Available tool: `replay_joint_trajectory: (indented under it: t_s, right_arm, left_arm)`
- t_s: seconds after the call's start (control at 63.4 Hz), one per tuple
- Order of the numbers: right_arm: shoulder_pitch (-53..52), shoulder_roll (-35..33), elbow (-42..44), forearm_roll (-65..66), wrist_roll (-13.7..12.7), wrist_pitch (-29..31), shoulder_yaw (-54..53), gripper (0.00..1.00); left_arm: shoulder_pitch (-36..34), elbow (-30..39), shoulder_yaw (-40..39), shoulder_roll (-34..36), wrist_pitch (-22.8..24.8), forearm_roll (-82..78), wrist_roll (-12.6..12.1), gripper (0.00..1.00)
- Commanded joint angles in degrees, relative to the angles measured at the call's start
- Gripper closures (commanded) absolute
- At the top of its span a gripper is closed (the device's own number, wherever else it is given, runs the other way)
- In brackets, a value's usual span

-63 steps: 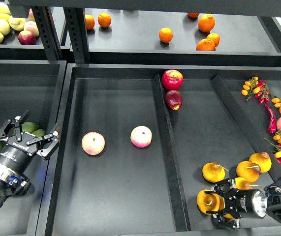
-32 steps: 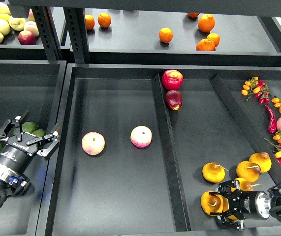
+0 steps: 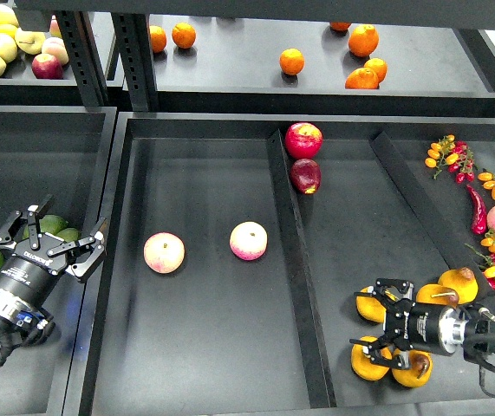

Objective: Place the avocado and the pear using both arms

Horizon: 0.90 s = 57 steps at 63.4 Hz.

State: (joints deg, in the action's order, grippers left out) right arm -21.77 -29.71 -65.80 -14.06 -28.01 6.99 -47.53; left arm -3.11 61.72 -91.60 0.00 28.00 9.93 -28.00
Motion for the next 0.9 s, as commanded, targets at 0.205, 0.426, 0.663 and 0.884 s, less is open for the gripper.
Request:
replay_joint_trajectory:
  t_s: [0.205,0.426,0.663,0.884]
  right_arm:
    - [2.26,16.08,-0.38,-1.49,0.01,-3.39,-19.7,0.12]
    - [4.28,28.03,2.25,-1.4,0.01,-3.21,-29.98,0.12]
    - [7.01,29.71,4.8,2.99,0.01,-1.11,-39.48,0.01]
    - [11.22,29.71,8.41,2.9,0.01,7.77,-40.18,0.01]
  left_arm:
    - [1.61,0.5,0.81,0.0,0.0,0.0,0.0,0.01]
    - [3.11,1.65,0.73,0.0,0.0,0.0,0.0,0.01]
    - [6.45,4.02,0.73,0.0,0.0,0.09,0.0,0.01]
    - [8.73,3.76,0.64,0.0,0.0,0.0,0.0,0.01]
